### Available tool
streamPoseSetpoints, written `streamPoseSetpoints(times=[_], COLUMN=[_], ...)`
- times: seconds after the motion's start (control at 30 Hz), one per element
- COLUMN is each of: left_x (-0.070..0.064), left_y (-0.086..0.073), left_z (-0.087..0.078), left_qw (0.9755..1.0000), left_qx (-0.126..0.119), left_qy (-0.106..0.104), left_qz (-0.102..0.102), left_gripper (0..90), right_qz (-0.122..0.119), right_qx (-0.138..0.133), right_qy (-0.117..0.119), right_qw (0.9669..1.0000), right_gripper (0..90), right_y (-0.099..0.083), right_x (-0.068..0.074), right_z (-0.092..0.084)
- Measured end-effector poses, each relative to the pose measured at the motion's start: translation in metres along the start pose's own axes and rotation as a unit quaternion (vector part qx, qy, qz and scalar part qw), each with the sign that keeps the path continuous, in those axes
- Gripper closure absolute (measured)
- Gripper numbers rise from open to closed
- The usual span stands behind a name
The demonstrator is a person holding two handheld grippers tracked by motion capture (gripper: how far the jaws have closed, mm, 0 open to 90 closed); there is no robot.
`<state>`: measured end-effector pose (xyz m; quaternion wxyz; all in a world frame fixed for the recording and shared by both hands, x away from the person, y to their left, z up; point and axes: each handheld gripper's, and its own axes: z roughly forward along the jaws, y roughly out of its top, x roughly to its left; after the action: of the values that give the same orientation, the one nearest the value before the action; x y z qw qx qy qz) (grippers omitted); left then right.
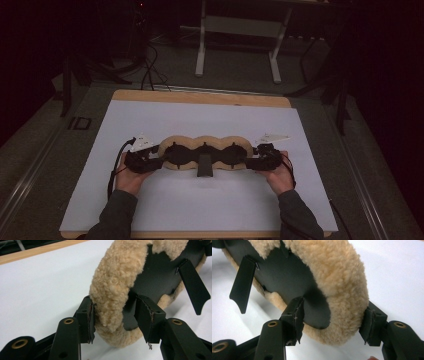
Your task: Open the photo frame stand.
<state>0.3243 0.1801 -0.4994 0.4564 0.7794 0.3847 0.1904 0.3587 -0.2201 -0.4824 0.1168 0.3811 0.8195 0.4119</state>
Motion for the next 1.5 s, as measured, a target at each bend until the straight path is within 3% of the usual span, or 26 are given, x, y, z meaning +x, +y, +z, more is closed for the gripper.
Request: streamPoseSetpoints(times=[0.33, 0.43, 0.7, 1.07, 1.33, 1.5], left_x=[0.003, 0.002, 0.0, 0.002, -0.001, -0.002], left_y=[0.003, 0.005, 0.006, 0.004, 0.0, -0.001], left_z=[0.007, 0.011, 0.02, 0.024, 0.021, 0.016], left_qw=[0.9999, 0.9998, 0.9995, 0.9995, 0.9994, 0.9996], left_qx=[-0.008, -0.009, -0.014, -0.012, -0.01, -0.008], left_qy=[0.011, 0.016, 0.021, 0.026, 0.026, 0.017], left_qz=[0.004, 0.01, 0.017, 0.014, 0.021, 0.022], left_gripper=[52.7, 52.7, 52.7, 52.3, 52.2, 52.2], right_qz=[0.056, 0.063, 0.062, 0.067, 0.066, 0.076], right_qx=[-0.027, -0.028, -0.034, -0.042, -0.041, -0.04], right_qy=[0.013, 0.013, -0.002, -0.004, 0.006, 0.026], right_qw=[0.998, 0.9975, 0.9975, 0.9969, 0.997, 0.996], right_gripper=[40.8, 40.2, 38.6, 38.6, 38.7, 38.3], right_y=[-0.005, -0.007, -0.009, -0.014, -0.015, -0.016], right_x=[-0.011, -0.014, -0.018, -0.02, -0.019, -0.021], right_z=[0.009, 0.01, 0.012, 0.017, 0.014, 0.009])
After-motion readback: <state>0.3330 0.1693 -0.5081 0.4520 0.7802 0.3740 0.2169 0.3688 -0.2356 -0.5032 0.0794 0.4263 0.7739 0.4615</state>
